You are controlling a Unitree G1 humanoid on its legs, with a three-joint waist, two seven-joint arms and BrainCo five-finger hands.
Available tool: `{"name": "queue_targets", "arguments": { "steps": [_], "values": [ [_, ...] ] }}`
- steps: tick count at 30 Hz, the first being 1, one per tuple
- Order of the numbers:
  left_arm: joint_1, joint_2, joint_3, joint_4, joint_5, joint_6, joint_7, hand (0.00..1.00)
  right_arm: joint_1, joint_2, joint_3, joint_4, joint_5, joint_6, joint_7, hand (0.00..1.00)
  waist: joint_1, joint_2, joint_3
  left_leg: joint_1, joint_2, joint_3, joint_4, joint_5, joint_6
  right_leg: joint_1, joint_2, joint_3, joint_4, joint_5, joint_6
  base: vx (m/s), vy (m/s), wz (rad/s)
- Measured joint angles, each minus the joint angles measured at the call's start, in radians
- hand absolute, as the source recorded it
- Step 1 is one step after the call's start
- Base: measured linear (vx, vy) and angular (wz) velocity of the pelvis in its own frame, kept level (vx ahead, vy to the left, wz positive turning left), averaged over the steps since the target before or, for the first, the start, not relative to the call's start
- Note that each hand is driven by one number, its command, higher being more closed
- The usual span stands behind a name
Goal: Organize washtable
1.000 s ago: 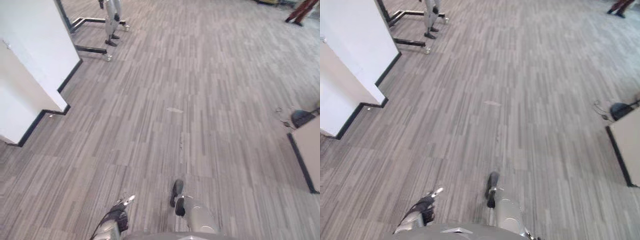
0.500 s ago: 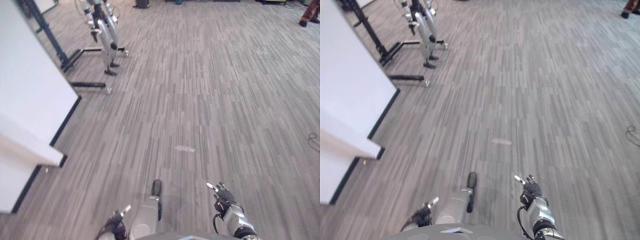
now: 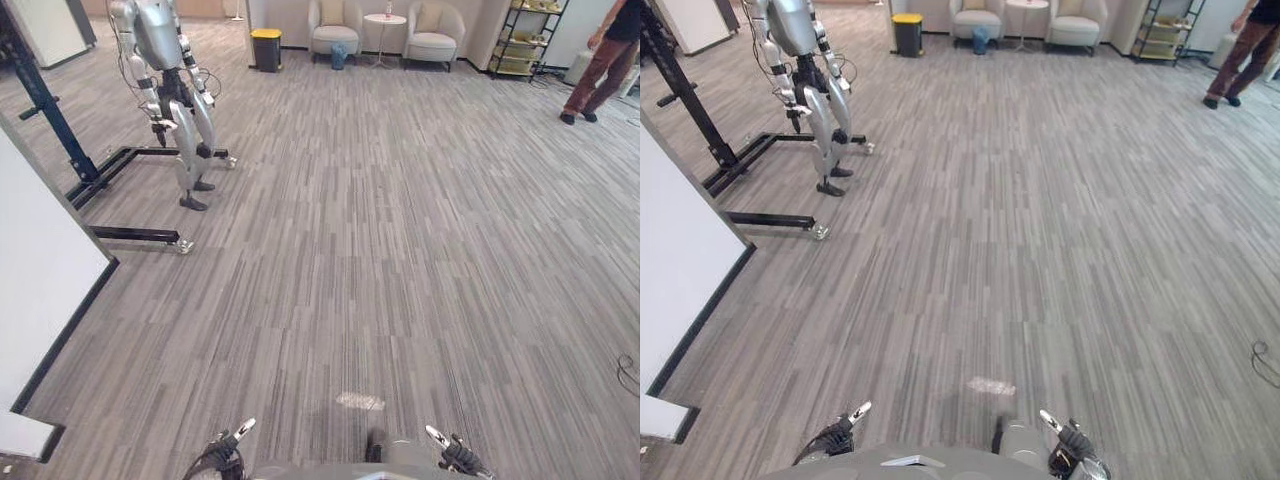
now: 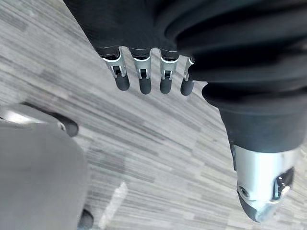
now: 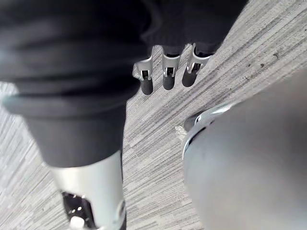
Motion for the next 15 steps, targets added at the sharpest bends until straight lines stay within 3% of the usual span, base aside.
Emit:
{"name": "queue_targets", "arguments": {
  "steps": [1,2,3,4,5,6,9,10,11,13,15],
  "values": [
    [0.005,-0.011,0.016,-0.001,0.007,0.000,0.002,0.00,0.004,0.000,0.001,0.000,0.000,0.001,-0.001,0.00,0.001,0.008,-0.008,0.010,0.013,-0.005,0.013,-0.021,-0.010,0.003,0.009,0.001,0.011,0.027,-0.007,0.48,-0.317,0.40],
    [0.018,-0.030,0.038,-0.011,0.006,0.000,0.003,0.00,0.010,-0.006,0.014,-0.001,-0.002,0.001,-0.006,0.00,0.002,0.013,-0.026,-0.031,0.031,-0.002,0.135,-0.030,-0.026,0.013,0.018,-0.024,0.039,0.035,-0.032,0.43,-0.305,0.46],
    [0.019,-0.047,0.042,-0.035,0.008,0.000,0.003,0.00,0.009,-0.012,0.033,-0.002,-0.004,0.002,-0.006,0.00,0.000,0.022,-0.033,-0.126,0.058,0.011,0.337,0.012,-0.094,0.036,0.023,-0.058,0.036,0.009,-0.041,0.40,-0.292,0.55],
    [0.013,-0.056,0.050,-0.036,0.008,-0.001,0.003,0.00,0.007,-0.016,0.041,-0.003,-0.003,0.002,-0.005,0.00,0.001,0.032,-0.030,-0.170,0.076,0.018,0.436,0.049,-0.115,0.058,0.030,-0.075,0.024,-0.002,-0.048,0.29,-0.254,0.57],
    [-0.001,-0.070,0.055,-0.031,0.007,-0.002,0.002,0.00,-0.002,-0.023,0.042,-0.001,-0.003,0.001,-0.006,0.00,0.009,0.051,-0.016,-0.247,0.128,0.047,0.595,0.073,-0.118,0.120,0.052,-0.107,-0.011,-0.013,-0.065,0.21,-0.188,0.54],
    [-0.010,-0.072,0.048,-0.023,0.006,-0.006,0.002,0.00,-0.010,-0.029,0.038,0.006,-0.004,0.003,-0.007,0.00,0.016,0.061,-0.003,-0.266,0.169,0.095,0.653,0.066,-0.106,0.192,0.063,-0.127,-0.046,-0.021,-0.076,0.17,-0.155,0.51],
    [-0.010,-0.063,0.026,-0.005,0.006,-0.017,0.004,0.00,-0.020,-0.031,0.032,0.008,0.000,0.001,-0.010,0.00,0.017,0.060,-0.002,-0.269,0.175,0.145,0.566,0.053,-0.100,0.275,0.054,-0.138,-0.102,-0.021,-0.076,0.00,-0.069,0.20],
    [-0.010,-0.059,0.015,0.005,0.000,-0.019,0.005,0.00,-0.048,-0.028,0.030,0.009,0.000,0.001,-0.010,0.00,0.017,0.063,-0.003,-0.246,0.159,0.146,0.307,0.057,-0.107,0.300,0.053,-0.135,-0.137,-0.021,-0.074,-0.20,-0.029,-0.16],
    [-0.009,-0.057,0.007,0.009,0.000,-0.018,0.006,0.00,-0.056,-0.027,0.031,0.008,0.000,0.000,-0.008,0.00,0.014,0.070,-0.007,-0.225,0.149,0.115,0.081,0.091,-0.111,0.299,0.064,-0.129,-0.153,-0.026,-0.058,-0.22,-0.002,-0.20],
    [-0.012,-0.055,0.008,0.021,-0.005,-0.018,0.005,0.00,-0.058,-0.026,0.031,0.015,0.000,0.002,-0.010,0.00,0.014,0.077,-0.010,-0.211,0.144,0.085,-0.006,0.208,-0.092,0.287,0.070,-0.108,-0.137,-0.053,-0.034,0.02,0.073,-0.29],
    [-0.017,-0.030,-0.002,0.041,0.000,-0.017,0.002,0.00,-0.050,-0.013,0.020,0.040,0.000,0.003,-0.011,0.00,0.006,0.044,-0.019,-0.159,0.114,0.120,-0.062,0.215,-0.085,0.299,0.037,-0.081,-0.133,-0.066,-0.014,0.20,0.093,-0.33]
  ]
}}
